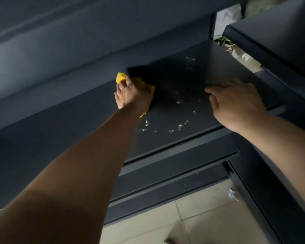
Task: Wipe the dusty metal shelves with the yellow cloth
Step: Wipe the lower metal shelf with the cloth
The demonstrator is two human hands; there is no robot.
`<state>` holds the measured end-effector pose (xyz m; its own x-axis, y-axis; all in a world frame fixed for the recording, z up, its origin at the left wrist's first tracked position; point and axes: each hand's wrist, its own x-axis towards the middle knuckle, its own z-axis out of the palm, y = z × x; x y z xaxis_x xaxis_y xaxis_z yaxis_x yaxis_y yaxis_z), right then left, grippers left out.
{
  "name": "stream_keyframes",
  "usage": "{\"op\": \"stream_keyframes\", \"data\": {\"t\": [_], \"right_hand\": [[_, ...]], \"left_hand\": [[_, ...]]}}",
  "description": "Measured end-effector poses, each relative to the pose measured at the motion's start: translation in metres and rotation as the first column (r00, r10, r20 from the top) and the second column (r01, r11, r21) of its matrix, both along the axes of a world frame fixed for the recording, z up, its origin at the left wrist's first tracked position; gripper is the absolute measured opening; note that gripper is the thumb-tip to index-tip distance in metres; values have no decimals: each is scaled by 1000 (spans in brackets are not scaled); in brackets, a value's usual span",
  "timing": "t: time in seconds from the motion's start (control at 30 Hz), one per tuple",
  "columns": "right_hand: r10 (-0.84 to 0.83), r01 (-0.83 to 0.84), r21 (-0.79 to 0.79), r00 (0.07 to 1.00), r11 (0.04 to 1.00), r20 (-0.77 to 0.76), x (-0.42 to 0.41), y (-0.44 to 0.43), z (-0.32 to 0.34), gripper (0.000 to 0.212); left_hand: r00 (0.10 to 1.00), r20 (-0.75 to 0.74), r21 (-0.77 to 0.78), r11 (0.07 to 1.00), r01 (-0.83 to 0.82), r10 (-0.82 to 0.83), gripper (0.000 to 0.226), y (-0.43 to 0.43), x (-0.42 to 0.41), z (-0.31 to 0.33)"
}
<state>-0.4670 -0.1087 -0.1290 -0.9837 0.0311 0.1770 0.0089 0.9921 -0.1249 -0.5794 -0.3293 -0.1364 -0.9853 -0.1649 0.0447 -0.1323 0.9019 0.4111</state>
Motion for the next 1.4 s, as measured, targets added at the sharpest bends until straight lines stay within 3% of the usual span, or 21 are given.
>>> {"op": "stream_keyframes", "data": {"t": [0.2,0.6,0.83,1.07,1.4], "right_hand": [[63,-64,-70,998,995,-27,-6,22,0,33],[266,-262,-146,964,954,6,-1,49,10,38],[103,-105,-158,994,982,-24,7,65,13,43],[68,-70,-113,997,991,-19,23,75,12,47],[26,-31,-111,999,993,-47,54,58,13,45]], "left_hand": [[1000,-4,14,1000,16,-16,77,35,-39,3],[950,22,-7,950,311,-311,59,136,-55,7],[907,20,-3,907,420,-420,56,171,-53,10],[829,22,71,828,556,-559,52,204,-29,14],[770,36,-3,771,637,-637,50,167,14,20]]}}
